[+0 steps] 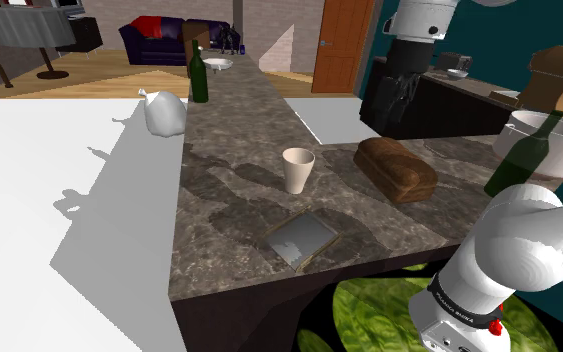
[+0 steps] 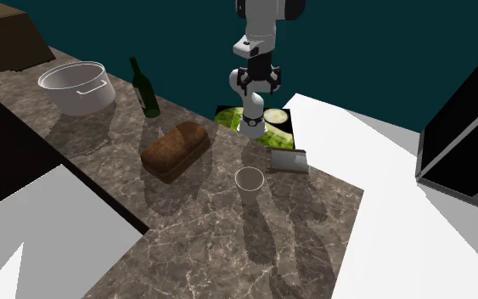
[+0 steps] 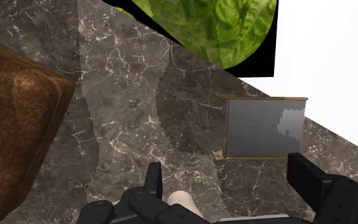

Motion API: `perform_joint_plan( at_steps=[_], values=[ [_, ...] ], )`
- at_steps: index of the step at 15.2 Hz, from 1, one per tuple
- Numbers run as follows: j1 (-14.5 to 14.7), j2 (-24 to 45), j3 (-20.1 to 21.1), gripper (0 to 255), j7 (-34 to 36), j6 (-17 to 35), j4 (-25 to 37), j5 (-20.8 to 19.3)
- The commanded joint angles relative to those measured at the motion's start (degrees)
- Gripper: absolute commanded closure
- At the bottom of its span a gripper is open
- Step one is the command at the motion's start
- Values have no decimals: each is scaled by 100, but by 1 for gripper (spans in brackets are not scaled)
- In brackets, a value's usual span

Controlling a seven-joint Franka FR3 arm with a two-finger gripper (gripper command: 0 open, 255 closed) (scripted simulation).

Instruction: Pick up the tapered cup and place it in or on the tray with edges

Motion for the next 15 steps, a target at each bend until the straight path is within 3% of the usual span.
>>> perform_joint_plan(
  at_steps=[1,8,15],
  values=[
    [0,0,0,0,0,0,0,0],
    [-10,1281,-412,0,-554,1134,41,-14],
    [36,2786,-770,0,-1157,2047,494,179]
  ],
)
